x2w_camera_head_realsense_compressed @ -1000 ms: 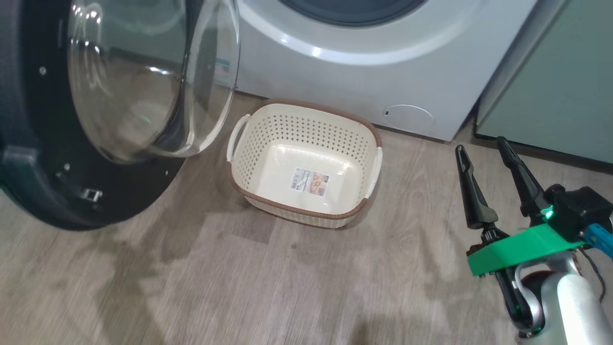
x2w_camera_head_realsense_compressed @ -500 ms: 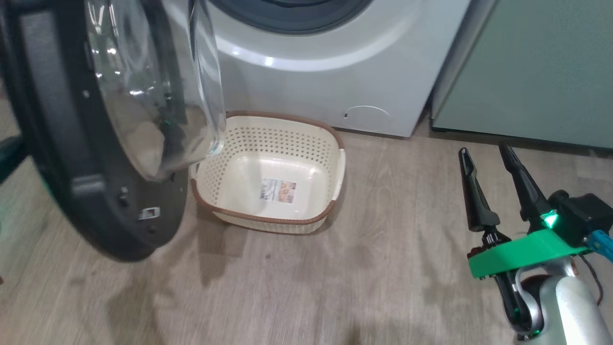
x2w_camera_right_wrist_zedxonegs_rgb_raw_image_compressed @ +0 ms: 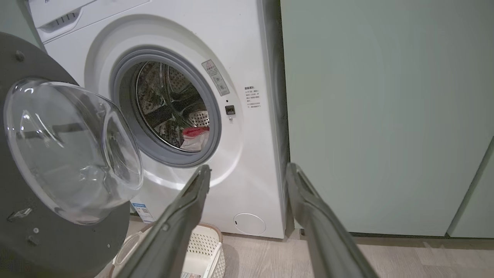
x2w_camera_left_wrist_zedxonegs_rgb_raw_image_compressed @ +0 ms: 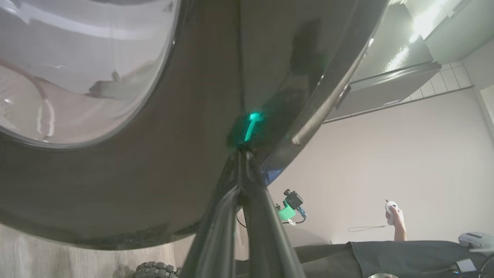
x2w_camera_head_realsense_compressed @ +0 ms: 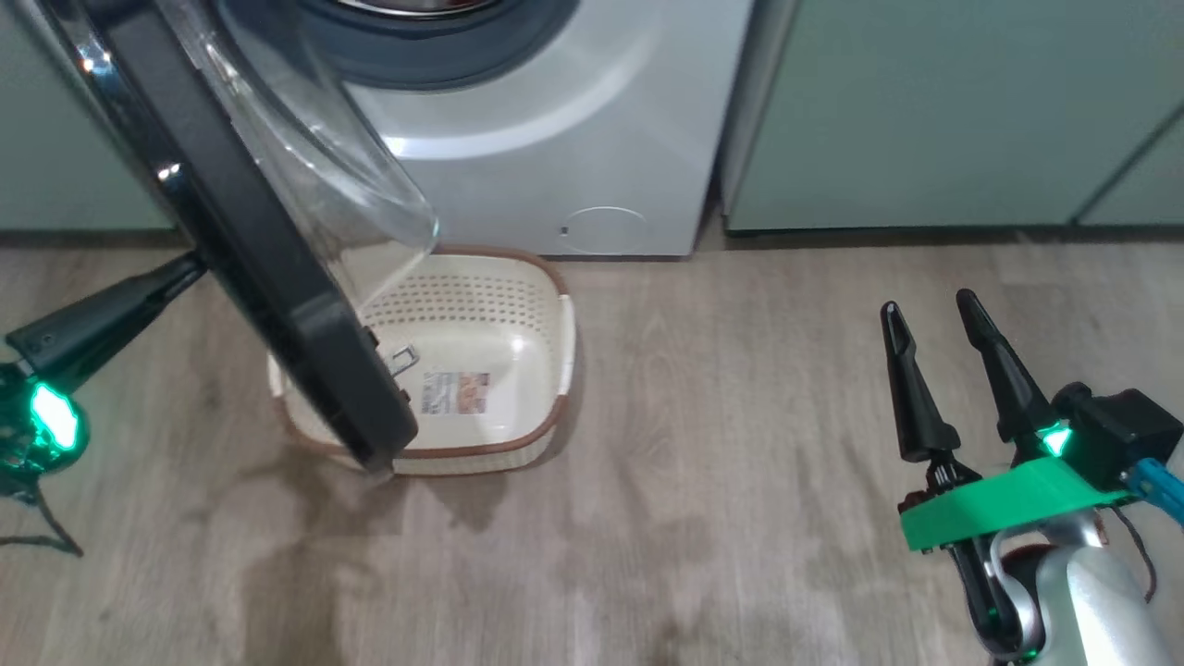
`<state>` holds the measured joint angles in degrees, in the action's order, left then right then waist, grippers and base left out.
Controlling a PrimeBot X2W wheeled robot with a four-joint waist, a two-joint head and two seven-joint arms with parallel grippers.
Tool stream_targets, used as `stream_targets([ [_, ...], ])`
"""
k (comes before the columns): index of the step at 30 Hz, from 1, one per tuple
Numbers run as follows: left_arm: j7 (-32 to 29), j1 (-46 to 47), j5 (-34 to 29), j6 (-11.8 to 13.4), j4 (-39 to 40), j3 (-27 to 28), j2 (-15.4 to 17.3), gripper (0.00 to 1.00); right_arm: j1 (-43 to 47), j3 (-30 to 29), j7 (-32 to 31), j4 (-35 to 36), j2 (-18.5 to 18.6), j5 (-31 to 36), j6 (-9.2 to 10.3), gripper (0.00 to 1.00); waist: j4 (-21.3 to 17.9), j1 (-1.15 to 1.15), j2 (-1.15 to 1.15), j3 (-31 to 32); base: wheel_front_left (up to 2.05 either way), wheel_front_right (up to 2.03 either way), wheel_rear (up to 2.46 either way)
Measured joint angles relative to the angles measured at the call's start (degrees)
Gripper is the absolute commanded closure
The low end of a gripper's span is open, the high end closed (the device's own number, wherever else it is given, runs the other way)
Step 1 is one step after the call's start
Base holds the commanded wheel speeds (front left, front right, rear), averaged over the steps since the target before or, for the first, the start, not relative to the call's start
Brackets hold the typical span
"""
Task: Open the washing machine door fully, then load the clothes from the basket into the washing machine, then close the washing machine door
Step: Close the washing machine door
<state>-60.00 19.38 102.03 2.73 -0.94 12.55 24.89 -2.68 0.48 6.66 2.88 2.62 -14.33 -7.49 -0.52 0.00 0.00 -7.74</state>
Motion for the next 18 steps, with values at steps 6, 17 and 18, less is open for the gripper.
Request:
stream_targets([
  [6, -0.2, -0.3, 0.4, 0.5, 1.4, -0.7, -0.8, 1.00, 0.0, 0.2, 0.3, -0.2, 0.0, -0.4, 0.00, 0.00, -4.6, 0.00, 0.00, -0.3, 0.00, 0.00, 0.00],
  [17, 0.1, 4.4, 0.8, 1.6, 2.3, -1.7, -1.4, 1.00, 0.0, 1.2, 1.5, -0.2, 0.0, -1.9, 0.00, 0.00, -12.1, 0.00, 0.00, -3.3, 0.00, 0.00, 0.00],
  [18, 0.1, 5.2, 0.7, 1.7, 2.2, -1.7, -1.4, 1.00, -0.1, 1.3, 1.7, -0.3, 0.0, -2.0, 0.00, 0.00, -12.8, 0.00, 0.00, -3.7, 0.00, 0.00, 0.00],
])
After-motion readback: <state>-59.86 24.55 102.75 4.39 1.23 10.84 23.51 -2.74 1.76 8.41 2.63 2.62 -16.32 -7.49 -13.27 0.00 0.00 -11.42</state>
